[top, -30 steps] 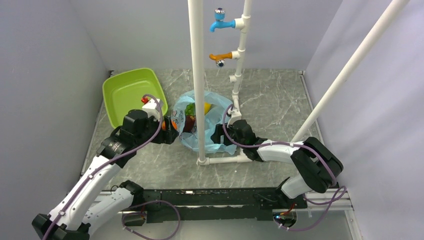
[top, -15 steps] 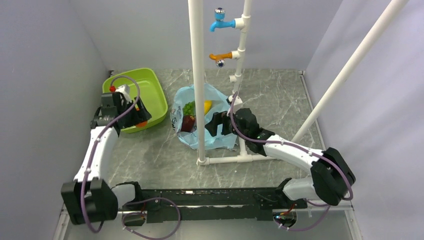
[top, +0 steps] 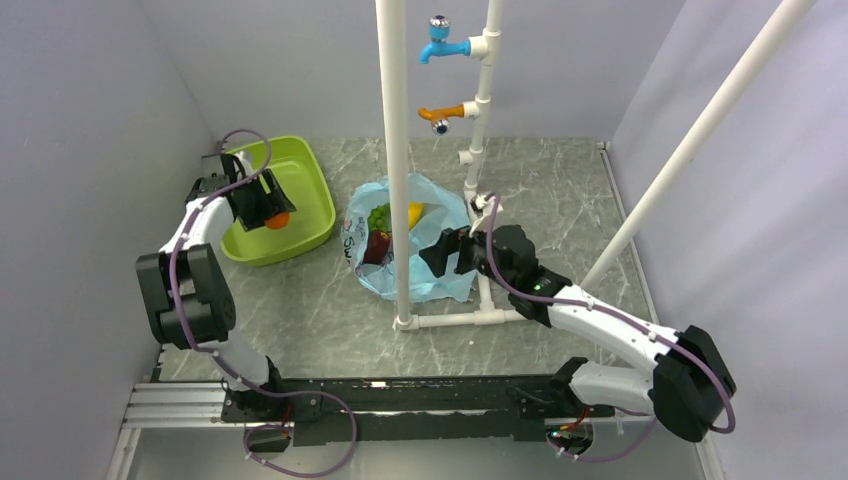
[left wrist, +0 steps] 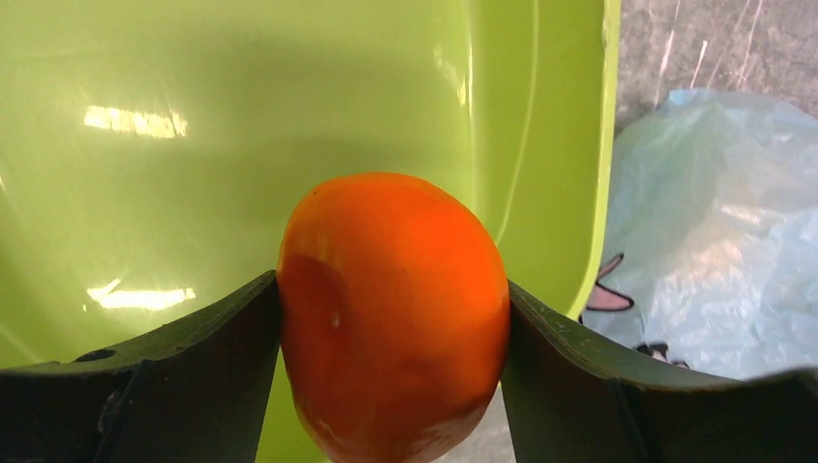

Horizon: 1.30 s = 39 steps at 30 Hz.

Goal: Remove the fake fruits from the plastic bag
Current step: Place the fake fruit in the bin, then take out the fake fruit from the plastic bag.

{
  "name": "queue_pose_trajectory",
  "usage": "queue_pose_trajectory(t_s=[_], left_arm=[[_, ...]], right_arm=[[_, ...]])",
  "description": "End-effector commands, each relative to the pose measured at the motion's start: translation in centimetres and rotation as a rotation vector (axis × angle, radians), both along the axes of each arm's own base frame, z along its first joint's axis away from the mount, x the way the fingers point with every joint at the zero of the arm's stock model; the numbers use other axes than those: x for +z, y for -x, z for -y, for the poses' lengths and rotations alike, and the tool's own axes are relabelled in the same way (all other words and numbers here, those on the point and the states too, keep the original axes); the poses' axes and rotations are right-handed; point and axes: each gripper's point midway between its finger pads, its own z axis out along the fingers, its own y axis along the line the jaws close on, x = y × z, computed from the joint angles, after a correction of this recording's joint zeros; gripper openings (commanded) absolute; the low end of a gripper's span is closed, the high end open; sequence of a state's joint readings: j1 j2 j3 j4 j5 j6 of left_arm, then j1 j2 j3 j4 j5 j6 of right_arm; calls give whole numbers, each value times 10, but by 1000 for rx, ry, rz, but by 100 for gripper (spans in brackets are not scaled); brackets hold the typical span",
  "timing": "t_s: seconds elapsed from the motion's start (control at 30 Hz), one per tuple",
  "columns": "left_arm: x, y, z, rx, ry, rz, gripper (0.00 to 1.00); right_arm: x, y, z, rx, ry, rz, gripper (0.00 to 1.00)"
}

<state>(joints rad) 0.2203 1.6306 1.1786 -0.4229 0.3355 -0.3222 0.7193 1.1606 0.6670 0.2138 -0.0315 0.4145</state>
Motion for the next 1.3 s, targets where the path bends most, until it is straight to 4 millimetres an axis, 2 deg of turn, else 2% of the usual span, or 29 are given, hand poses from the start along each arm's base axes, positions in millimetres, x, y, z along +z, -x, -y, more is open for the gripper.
queue_pose_trajectory(t_s=[0.0,0.07,0.13,0.27,0.3,0.33,0.53,0.63,0.77,1.0,1.17,1.27], left_arm=[[3,-24,-14,-22,-47,26,45],[-5,-26,-16,-25,-44,8,52],[-10,-25,-14,-31,-30,5,65],[-6,-23,-14,-17,-24,20,78],[-5,-21,-15,0,-30,21,93],[-2,-19,-15,8,-31,26,97],[8,1,-16,41,-46,1,100],[25,18,-5,25,-22,31,98],[45,55,26,-37,35,96,96],[55,134,101,-235,108,135,95],[62,171,151,-391,129,152,93],[79,184,188,-514,161,231,90]], right_arm=[[3,1,6,4,-25,89,99],[-9,0,7,-3,-5,76,99],[-14,-1,6,-1,3,67,98],[-16,-2,5,6,15,67,99],[-16,-1,5,8,14,69,99],[-15,0,5,12,13,73,99],[-12,4,1,52,24,69,99],[-12,6,0,59,13,65,99],[-17,5,-5,65,12,38,97],[-33,3,-16,93,2,-11,98],[-48,-3,-8,39,43,-21,99],[-51,-5,-4,19,53,-11,100]])
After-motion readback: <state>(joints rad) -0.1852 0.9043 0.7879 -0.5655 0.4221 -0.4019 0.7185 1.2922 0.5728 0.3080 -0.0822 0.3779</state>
